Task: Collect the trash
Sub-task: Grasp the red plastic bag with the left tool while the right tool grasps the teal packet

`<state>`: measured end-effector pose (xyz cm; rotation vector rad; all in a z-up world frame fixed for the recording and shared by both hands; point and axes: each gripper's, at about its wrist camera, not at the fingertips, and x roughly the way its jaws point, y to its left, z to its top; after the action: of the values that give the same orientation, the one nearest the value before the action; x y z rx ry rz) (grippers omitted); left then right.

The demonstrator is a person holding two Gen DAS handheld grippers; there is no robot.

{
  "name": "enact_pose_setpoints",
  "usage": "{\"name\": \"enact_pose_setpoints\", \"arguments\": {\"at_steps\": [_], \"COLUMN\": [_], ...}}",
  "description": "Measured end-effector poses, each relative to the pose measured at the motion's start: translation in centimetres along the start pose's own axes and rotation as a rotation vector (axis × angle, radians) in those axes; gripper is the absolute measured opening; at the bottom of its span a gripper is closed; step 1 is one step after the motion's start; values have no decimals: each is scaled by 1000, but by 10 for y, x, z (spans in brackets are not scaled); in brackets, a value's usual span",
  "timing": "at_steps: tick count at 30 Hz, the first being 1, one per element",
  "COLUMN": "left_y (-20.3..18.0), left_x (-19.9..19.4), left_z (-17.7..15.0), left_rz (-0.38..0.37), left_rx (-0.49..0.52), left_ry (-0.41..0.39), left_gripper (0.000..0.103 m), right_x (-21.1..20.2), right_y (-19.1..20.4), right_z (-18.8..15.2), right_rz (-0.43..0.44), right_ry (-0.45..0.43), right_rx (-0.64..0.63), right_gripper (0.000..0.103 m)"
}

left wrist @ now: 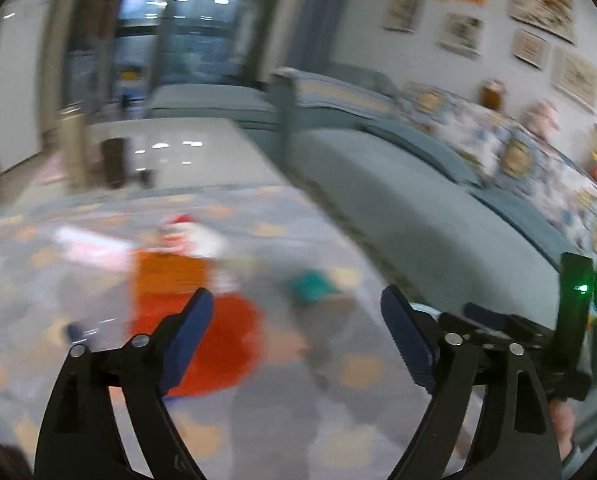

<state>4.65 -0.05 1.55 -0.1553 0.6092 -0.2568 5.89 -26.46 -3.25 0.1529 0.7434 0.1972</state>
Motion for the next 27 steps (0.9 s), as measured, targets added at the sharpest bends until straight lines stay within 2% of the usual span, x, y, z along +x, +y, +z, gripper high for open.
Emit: {"name": "enact_pose_setpoints", "arguments": {"at_steps": [3, 7, 10, 14, 20, 22, 24, 26, 27], "left_y": [42, 77, 88, 93, 83, 83, 81, 78, 74], "left_x": [-2, 7, 16, 30, 56, 64, 68, 69, 70], "left_z": [-8, -19, -27, -31, -32, -35, -39, -41, -42], "left_rz": [46, 42, 35, 15, 32, 32, -1, 4, 6], "left_rx": [-79, -160, -191, -215, -161, -158, -164, -146, -127], "left_ry": [22, 74, 98, 125, 178, 203, 226, 228, 233], "left_gripper": [85, 85, 85, 85, 83, 78, 70, 66, 61], "right_x": [24, 58, 84, 112, 135, 139, 143, 148, 151], "right_y": [24, 49, 60, 62, 64, 64, 63, 64, 65], "right_z": [6, 9, 12, 13, 15, 18, 21, 25, 27], "right_rz": [25, 48, 62, 107, 120, 121, 124, 123, 123], "right_ry": [35, 91, 144, 204, 243, 238, 234, 225, 223], "right_rx": [-31, -77, -82, -38, -41, -46, -35, -29, -24], "right_gripper": [66, 66, 66, 66, 66, 66, 66, 66, 66]}}
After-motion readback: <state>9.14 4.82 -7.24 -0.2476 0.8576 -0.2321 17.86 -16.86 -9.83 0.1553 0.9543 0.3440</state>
